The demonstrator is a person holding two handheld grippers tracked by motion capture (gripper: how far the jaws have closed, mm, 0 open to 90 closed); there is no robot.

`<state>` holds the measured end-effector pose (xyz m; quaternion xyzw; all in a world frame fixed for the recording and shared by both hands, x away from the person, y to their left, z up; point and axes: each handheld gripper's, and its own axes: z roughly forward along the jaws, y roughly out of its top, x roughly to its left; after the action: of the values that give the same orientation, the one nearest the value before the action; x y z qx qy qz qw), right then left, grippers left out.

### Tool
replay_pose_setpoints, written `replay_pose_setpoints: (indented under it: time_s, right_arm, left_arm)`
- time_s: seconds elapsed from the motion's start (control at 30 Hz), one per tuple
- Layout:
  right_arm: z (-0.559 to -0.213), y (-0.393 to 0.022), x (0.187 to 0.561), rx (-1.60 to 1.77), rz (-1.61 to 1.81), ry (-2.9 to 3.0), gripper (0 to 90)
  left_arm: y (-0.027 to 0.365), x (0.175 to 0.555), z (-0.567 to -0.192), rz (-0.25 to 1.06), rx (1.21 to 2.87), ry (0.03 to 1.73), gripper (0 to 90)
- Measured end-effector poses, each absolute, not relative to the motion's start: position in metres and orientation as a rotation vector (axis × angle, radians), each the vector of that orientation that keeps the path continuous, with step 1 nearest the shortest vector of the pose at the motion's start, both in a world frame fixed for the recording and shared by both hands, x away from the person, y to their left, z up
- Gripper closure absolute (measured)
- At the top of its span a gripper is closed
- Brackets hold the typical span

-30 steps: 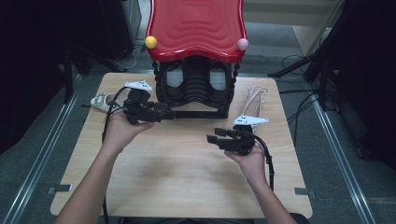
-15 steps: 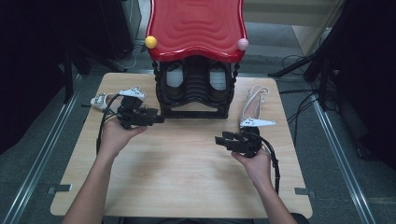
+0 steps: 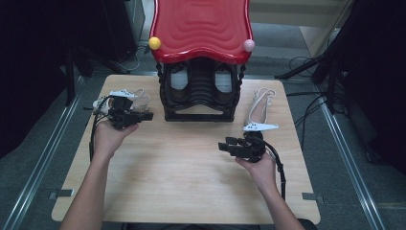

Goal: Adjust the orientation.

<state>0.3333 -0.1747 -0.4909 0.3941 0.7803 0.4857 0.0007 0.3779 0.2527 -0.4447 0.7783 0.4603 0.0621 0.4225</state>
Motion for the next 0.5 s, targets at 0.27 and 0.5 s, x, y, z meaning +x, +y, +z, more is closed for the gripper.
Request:
replay_pose_setpoints:
  time_s: [0.27,0.5]
  right_arm:
    - [-0.493,-0.175,0.333,1.246,1.502,2.456,50.2]
    - [-0.494,-0.173,0.333,1.236,1.508,2.453,49.3]
  left_arm:
    - [0.278,0.386,-0.448,0.189,1.873,1.239,89.1]
    - [0.295,0.402,-0.444,0.213,1.856,1.286,89.8]
